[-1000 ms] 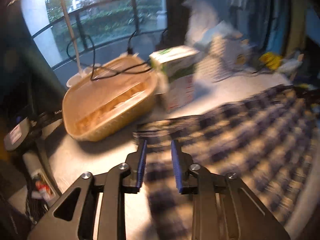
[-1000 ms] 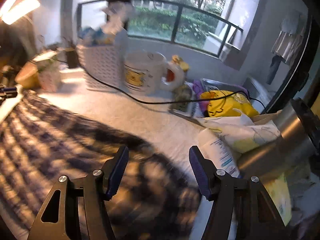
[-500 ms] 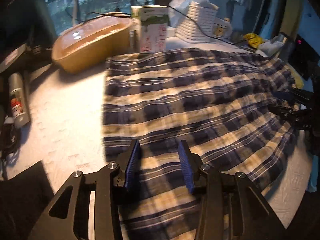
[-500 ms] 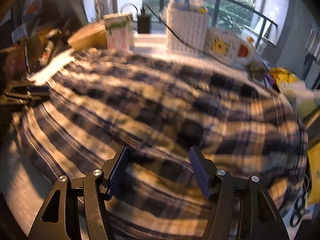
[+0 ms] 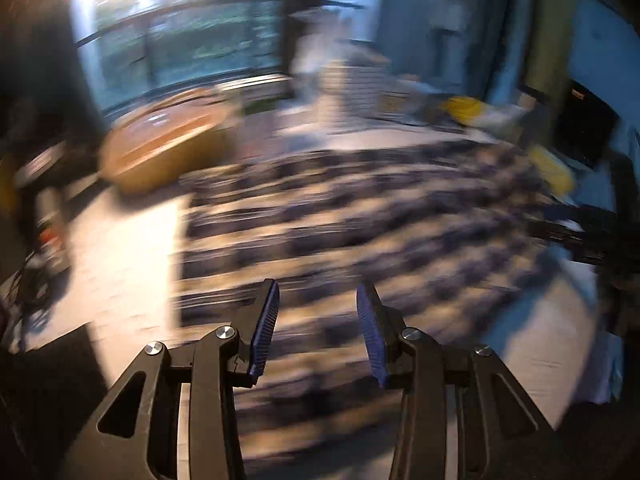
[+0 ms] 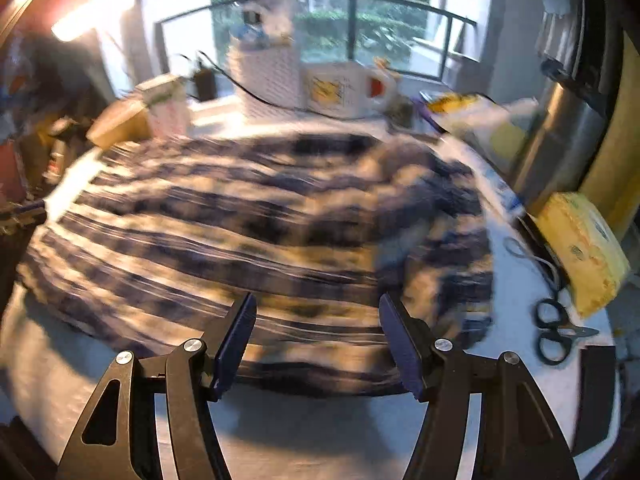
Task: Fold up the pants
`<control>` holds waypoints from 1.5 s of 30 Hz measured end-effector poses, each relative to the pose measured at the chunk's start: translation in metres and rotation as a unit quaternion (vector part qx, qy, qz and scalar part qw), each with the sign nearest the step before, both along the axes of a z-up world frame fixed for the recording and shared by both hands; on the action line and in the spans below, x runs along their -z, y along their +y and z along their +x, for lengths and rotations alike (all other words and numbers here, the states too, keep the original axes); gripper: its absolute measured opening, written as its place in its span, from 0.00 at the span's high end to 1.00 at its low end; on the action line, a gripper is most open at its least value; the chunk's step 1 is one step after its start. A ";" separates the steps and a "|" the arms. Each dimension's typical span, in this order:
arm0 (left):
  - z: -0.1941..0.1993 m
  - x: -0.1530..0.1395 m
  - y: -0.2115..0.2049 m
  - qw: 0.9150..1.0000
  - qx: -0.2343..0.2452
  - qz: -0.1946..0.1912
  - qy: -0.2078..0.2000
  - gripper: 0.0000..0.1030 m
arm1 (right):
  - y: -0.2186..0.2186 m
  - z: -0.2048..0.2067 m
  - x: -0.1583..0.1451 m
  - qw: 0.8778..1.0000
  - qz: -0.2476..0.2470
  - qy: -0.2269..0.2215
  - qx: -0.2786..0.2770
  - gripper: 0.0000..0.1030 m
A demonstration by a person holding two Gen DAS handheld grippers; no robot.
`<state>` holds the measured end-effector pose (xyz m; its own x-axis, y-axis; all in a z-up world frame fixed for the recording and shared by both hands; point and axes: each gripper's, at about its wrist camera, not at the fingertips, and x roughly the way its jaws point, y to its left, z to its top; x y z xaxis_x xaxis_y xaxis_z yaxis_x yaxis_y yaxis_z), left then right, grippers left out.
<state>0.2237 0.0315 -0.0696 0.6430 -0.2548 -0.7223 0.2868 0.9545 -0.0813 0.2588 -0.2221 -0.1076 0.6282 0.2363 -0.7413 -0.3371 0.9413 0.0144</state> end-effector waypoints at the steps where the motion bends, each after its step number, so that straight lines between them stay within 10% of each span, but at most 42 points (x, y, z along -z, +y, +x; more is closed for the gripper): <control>1: 0.000 0.002 -0.012 1.000 0.012 -0.001 0.001 0.61 | 0.008 -0.003 -0.002 1.000 0.009 -0.001 -0.016 0.36; 9: 0.003 0.047 -0.064 0.998 0.005 0.022 0.057 0.61 | 0.077 -0.018 0.016 0.992 0.026 0.018 -0.123 0.35; 21: -0.029 0.052 -0.059 0.998 -0.012 0.039 0.037 0.49 | 0.066 -0.035 0.038 0.991 -0.028 0.020 -0.130 0.31; 33: -0.043 0.024 -0.024 0.999 -0.039 0.034 0.019 0.46 | 0.004 -0.056 0.035 0.997 -0.020 0.036 -0.070 0.30; 45: 0.025 -0.002 -0.050 0.998 0.003 0.062 -0.015 0.46 | -0.021 -0.028 -0.002 0.998 0.066 -0.016 -0.006 0.29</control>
